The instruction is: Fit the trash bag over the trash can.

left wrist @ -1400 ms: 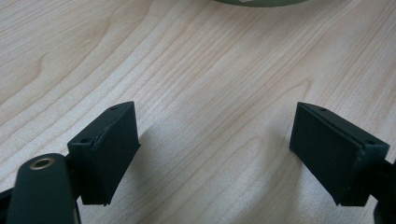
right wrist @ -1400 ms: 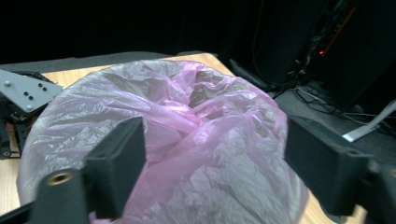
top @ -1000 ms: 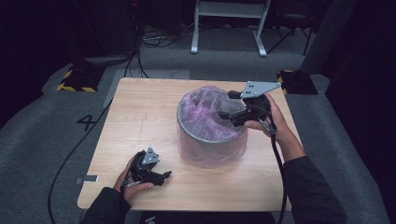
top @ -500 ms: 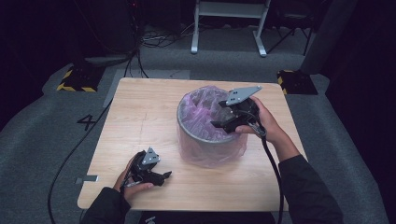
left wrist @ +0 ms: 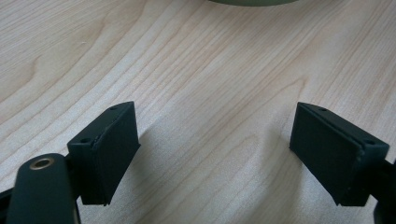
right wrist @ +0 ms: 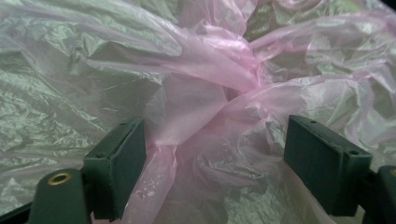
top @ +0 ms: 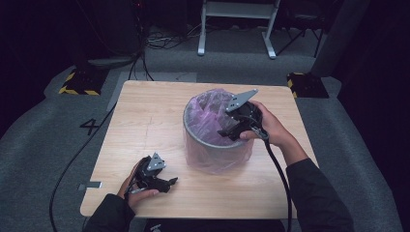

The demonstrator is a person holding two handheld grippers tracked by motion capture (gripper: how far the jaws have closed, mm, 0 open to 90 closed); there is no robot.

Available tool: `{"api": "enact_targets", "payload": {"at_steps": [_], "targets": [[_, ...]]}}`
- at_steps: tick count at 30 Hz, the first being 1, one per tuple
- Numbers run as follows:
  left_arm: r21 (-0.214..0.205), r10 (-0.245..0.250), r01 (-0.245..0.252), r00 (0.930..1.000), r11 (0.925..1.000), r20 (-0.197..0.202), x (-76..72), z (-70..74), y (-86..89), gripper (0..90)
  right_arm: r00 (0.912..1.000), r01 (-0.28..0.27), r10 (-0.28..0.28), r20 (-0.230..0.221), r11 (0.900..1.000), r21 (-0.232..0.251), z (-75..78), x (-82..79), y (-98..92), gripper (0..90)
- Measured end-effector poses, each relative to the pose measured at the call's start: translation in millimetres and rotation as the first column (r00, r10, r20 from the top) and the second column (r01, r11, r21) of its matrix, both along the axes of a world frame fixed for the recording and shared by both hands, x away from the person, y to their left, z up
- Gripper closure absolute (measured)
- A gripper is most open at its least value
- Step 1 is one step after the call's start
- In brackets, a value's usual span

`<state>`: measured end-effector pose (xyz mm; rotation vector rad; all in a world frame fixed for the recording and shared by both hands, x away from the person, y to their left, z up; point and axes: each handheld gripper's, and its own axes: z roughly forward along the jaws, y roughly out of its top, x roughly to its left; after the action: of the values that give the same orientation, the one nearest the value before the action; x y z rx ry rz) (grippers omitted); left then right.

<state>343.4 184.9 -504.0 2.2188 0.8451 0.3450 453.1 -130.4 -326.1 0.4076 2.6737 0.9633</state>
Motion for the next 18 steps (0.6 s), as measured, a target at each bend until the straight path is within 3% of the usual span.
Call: {"api": "enact_targets", "payload": {"at_steps": [3,12,18], "targets": [[0.000,0.000,0.000,1.0000,1.0000,0.000,0.0,0.0,0.0,15.1,0.9989,0.003,-0.004,-0.047,0.9999,-0.010,-2.2,3.5,-1.4,20.7],[0.000,0.000,0.000,1.0000,1.0000,0.000,0.0,0.0,0.0,15.0,0.9944,0.025,-0.031,-0.101,0.9981,-0.056,-6.9,10.1,0.4,20.5],[0.001,0.000,0.000,1.0000,1.0000,0.000,0.0,0.0,0.1,15.0,0.9949,0.034,-0.041,-0.092,0.9960,-0.083,-7.7,10.0,2.2,19.7]]}}
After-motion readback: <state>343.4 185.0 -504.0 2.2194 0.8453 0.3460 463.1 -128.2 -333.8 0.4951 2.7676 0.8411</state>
